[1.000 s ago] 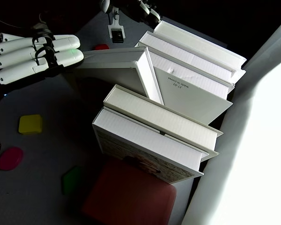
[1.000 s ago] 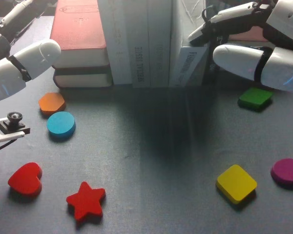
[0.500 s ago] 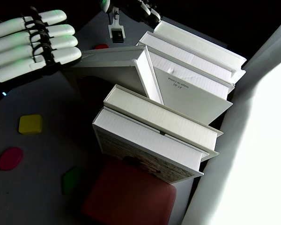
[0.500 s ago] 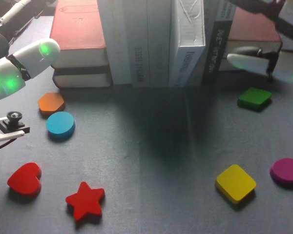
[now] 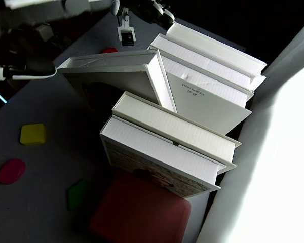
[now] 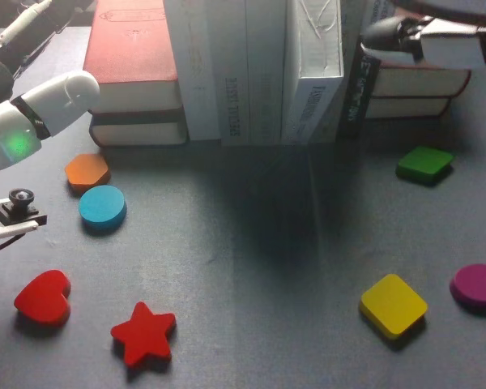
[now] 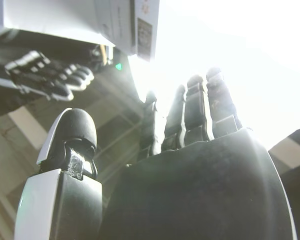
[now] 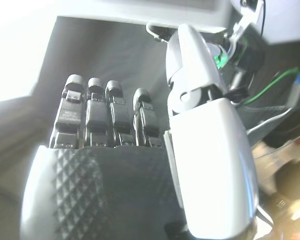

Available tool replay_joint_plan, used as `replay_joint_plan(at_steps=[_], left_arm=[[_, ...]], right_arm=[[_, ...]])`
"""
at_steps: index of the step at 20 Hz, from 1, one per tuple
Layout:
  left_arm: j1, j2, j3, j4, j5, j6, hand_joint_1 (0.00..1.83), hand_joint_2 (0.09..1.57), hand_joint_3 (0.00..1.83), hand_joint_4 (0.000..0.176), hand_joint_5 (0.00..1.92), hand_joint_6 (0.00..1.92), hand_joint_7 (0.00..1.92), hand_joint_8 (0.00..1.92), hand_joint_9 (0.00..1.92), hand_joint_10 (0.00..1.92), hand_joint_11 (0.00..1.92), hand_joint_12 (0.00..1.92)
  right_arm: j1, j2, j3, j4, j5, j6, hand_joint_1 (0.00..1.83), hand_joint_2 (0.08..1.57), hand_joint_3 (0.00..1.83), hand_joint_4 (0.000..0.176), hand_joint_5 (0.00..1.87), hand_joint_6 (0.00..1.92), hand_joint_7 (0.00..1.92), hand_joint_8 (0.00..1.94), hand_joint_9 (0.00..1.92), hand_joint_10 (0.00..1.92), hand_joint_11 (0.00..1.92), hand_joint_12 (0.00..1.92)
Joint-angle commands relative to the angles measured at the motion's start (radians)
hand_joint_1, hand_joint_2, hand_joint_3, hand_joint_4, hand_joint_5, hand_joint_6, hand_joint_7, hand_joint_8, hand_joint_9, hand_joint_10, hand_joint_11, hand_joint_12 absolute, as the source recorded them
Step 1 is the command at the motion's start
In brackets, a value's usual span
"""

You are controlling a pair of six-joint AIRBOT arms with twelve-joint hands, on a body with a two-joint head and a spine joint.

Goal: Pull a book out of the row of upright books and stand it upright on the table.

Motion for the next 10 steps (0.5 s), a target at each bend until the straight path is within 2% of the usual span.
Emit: replay_joint_plan(at_steps=[1,2,3,4,5,6,7,8,10], left_arm=[[-0.006,-0.001,0.003,-0.019,-0.122,-0.005,0.24,1.34,0.0,0.109,0.1,0.0,0.0,0.0,0.0,0.0,0.0,0.0],[-0.005,-0.001,0.003,-0.02,-0.122,-0.005,0.22,1.35,0.0,0.103,0.09,0.0,0.0,0.0,0.0,0.0,0.0,0.0],[-0.003,-0.002,0.003,-0.021,-0.122,-0.005,0.23,1.35,0.0,0.103,0.09,0.0,0.0,0.0,0.0,0.0,0.0,0.0],[-0.003,-0.002,0.003,-0.022,-0.121,-0.005,0.24,1.35,0.0,0.101,0.09,0.0,0.0,0.0,0.0,0.0,0.0,0.0],[-0.003,-0.002,0.003,-0.022,-0.121,-0.004,0.25,1.35,0.0,0.105,0.09,0.0,0.0,0.0,0.0,0.0,0.0,0.0],[-0.003,-0.002,0.003,-0.022,-0.121,-0.004,0.26,1.35,0.0,0.104,0.1,0.0,0.0,0.0,0.0,0.0,0.0,0.0],[-0.003,-0.002,0.003,-0.022,-0.121,-0.004,0.25,1.35,0.0,0.106,0.1,0.0,0.0,0.0,0.0,0.0,0.0,0.0],[-0.003,-0.002,0.004,-0.022,-0.121,-0.004,0.25,1.35,0.0,0.108,0.1,0.01,0.0,0.0,0.0,0.0,0.0,0.0],[-0.003,-0.002,0.004,-0.022,-0.121,-0.004,0.24,1.34,0.0,0.111,0.1,0.0,0.0,0.0,0.0,0.0,0.0,0.0]], right_arm=[[0.033,0.001,-0.008,-0.019,0.01,0.025,1.29,1.06,0.0,0.082,0.0,0.0,0.0,0.0,0.0,0.0,0.0,0.0],[0.054,0.001,-0.015,-0.103,-0.017,0.07,1.23,1.07,0.0,0.08,0.0,0.0,0.0,0.0,0.0,0.0,0.0,0.0],[0.084,0.001,-0.021,-0.273,-0.049,0.181,1.19,1.08,0.0,0.081,0.0,0.0,0.0,0.0,0.0,0.0,0.0,0.0],[0.098,0.001,-0.024,-0.353,-0.058,0.234,1.22,1.05,0.0,0.077,0.0,0.0,0.0,0.0,0.0,0.0,0.0,0.0],[0.116,0.001,-0.029,-0.465,-0.071,0.308,1.25,1.04,0.0,0.047,0.0,0.0,0.0,0.0,0.0,0.0,0.0,0.0],[0.13,-0.006,-0.033,-0.569,-0.08,0.376,1.23,1.05,0.0,0.045,0.0,0.0,0.0,0.0,0.0,0.0,0.0,0.0],[0.142,-0.014,-0.034,-0.658,-0.085,0.438,1.24,1.03,0.0,0.027,0.0,0.0,0.0,0.0,0.0,0.0,0.01,0.0],[0.157,-0.021,-0.033,-0.737,-0.087,0.495,1.24,1.02,0.0,0.0,0.0,0.0,0.0,0.0,0.0,0.0,0.02,0.01],[0.167,-0.037,-0.029,-0.854,-0.09,0.587,1.23,1.04,0.0,0.0,0.0,0.0,0.0,0.0,0.0,0.0,0.0,0.0]])
